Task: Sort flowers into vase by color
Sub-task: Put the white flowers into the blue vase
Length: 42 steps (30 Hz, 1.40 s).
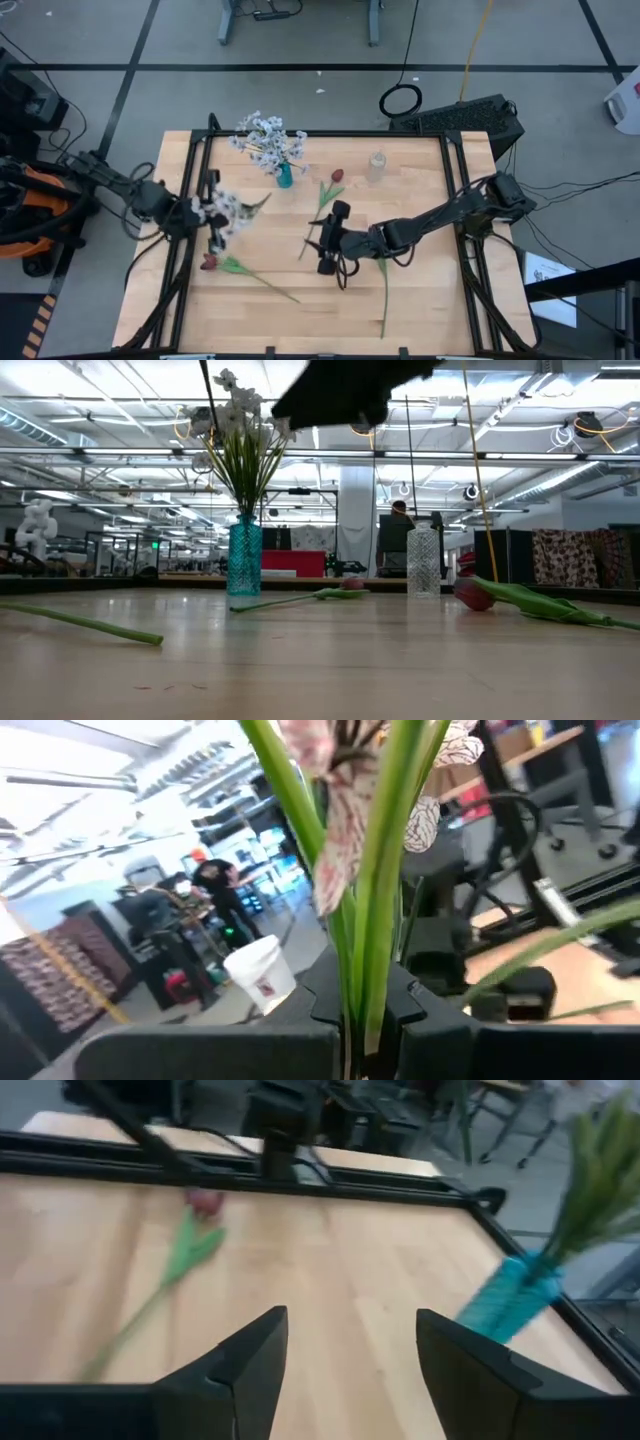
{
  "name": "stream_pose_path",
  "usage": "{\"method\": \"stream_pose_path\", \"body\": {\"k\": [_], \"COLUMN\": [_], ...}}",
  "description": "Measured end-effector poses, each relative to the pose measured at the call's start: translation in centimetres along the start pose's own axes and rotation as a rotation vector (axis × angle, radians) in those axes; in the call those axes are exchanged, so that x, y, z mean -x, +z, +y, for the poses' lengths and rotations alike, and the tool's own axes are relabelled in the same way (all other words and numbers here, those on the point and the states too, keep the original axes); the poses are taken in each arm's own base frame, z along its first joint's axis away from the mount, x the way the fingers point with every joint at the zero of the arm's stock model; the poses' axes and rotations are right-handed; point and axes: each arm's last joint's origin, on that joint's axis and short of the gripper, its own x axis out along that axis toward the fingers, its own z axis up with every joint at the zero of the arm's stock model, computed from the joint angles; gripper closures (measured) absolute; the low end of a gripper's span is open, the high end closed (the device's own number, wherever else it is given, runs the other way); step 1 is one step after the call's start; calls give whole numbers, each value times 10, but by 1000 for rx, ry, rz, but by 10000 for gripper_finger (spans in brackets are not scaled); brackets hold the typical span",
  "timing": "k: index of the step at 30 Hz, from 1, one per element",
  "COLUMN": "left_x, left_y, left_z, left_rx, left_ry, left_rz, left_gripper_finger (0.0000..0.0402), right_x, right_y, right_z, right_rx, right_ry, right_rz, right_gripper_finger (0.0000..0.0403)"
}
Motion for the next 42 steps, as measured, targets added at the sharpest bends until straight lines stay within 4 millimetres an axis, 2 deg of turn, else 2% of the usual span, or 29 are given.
{"method": "stream_pose_path", "body": {"k": [7, 13, 18, 23, 29, 33, 38, 42], "left_x": [4, 0, -3, -5, -6, -8, -7, -7], "left_y": [-4, -18, -33, -40, -48, -65, -83, -87], "left_z": [16, 21, 25, 29, 34, 29, 27, 35], "left_rx": [-88, -132, -161, -180, -170, -134, -196, -216], "left_ry": [-11, -48, -25, -50, -99, -121, -65, 3], "left_rz": [-26, 17, 40, 41, 59, 66, 46, 46], "left_gripper_finger": [388, 388, 388, 388, 388, 389, 389, 389], "right_x": [-15, -21, -29, -36, -51, -65, -75, -84], "right_y": [-37, -39, -38, -40, -53, -67, -78, -84], "right_z": [-38, -65, -86, -105, -122, -132, -137, -139], "right_rx": [-88, -101, -85, -85, -98, -114, -144, -139], "right_ry": [-91, -86, -36, -35, -46, -34, -6, 9], "right_rz": [-131, -261, -285, -279, -272, -279, -316, -304], "right_gripper_finger": [193, 193, 193, 193, 193, 193, 193, 193]}}
